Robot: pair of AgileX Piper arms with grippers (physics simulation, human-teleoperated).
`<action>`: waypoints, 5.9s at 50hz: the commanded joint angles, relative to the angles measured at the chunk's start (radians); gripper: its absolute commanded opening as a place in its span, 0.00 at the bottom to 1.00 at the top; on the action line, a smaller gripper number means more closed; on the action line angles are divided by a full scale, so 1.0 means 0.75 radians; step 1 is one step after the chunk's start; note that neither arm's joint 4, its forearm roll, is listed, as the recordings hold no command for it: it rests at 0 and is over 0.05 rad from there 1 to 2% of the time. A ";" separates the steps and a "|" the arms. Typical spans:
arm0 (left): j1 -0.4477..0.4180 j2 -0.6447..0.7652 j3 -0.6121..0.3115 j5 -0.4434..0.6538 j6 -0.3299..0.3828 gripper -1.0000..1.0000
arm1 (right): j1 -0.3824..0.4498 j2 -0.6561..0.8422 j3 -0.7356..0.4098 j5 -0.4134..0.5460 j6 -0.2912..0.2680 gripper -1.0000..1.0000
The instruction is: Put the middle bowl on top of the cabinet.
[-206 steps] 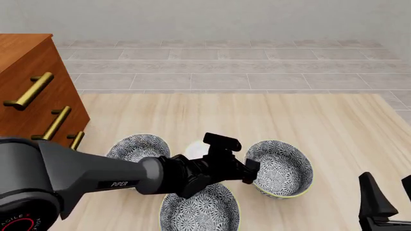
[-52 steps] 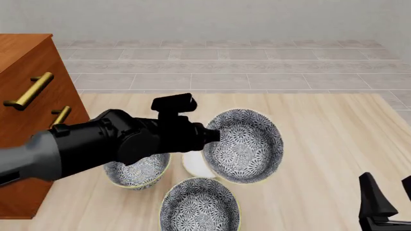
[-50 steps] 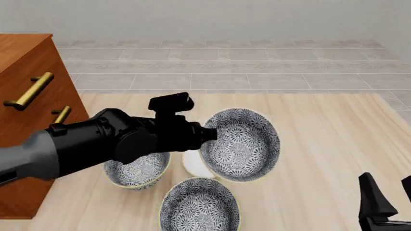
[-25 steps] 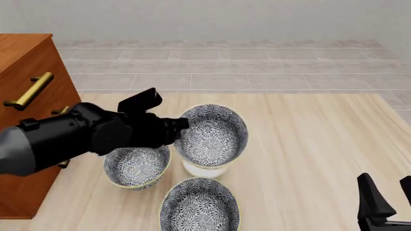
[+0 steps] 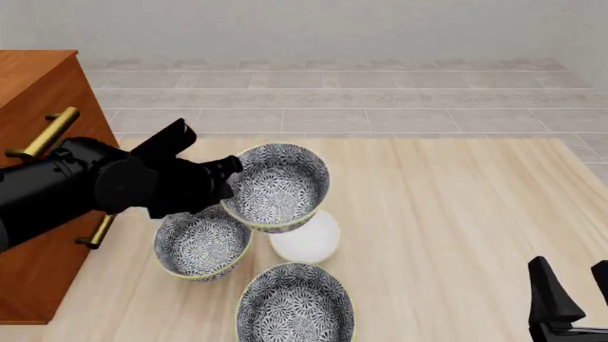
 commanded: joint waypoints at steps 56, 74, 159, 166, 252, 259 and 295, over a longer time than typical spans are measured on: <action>0.537 -0.278 -0.335 0.576 0.064 0.00 | 0.026 0.000 0.001 0.015 -0.040 1.00; 0.653 -0.329 -0.407 0.677 0.060 0.00 | 0.026 0.001 0.001 0.015 -0.041 1.00; 1.232 -0.191 -0.959 0.906 -0.018 0.00 | 0.013 0.000 -0.003 0.020 -0.044 1.00; 1.272 -0.180 -0.986 0.906 -0.020 0.00 | 0.018 0.001 -0.003 0.024 -0.049 1.00; 1.530 -0.026 -0.995 0.901 0.036 0.00 | 0.020 0.001 0.001 0.027 -0.048 1.00; 1.534 -0.026 -0.986 0.897 0.036 0.00 | 0.020 0.001 0.001 0.027 -0.048 1.00; 1.561 -0.043 -0.988 0.891 0.051 0.00 | 0.017 0.001 0.001 0.024 -0.044 1.00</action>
